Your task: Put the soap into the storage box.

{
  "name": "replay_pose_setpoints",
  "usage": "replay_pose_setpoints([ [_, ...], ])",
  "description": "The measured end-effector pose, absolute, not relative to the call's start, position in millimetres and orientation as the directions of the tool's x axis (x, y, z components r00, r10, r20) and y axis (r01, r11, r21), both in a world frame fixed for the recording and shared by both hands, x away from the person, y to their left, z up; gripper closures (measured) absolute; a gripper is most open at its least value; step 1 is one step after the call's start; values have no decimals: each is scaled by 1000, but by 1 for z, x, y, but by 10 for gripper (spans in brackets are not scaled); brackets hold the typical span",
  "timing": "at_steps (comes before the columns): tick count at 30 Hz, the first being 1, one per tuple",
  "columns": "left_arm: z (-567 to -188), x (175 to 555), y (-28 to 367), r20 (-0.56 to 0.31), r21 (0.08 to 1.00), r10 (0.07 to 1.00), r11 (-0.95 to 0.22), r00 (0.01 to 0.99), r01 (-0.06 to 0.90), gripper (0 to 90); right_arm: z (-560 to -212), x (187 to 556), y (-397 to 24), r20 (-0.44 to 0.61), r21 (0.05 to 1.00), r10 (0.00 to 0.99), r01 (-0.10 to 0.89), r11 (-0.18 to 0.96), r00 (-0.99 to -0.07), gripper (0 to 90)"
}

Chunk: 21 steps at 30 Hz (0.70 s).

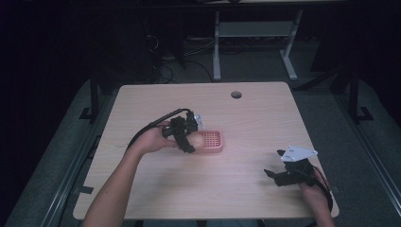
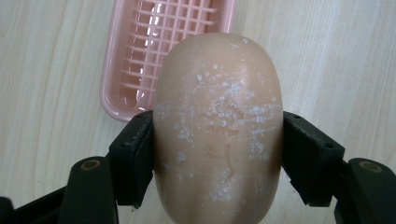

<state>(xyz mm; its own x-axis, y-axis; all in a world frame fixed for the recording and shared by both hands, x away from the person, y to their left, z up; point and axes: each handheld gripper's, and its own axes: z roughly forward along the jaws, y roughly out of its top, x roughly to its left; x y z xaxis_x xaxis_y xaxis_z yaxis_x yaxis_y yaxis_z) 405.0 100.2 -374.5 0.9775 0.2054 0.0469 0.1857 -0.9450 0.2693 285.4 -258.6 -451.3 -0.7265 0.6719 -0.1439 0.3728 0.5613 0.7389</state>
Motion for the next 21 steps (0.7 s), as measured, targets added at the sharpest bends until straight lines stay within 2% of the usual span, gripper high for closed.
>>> replay_pose_setpoints([
  [21,-373,417,78,46,271,179,-949,983,160,321,-451,286,-261,-141,743,673,372,557,-726,140],
])
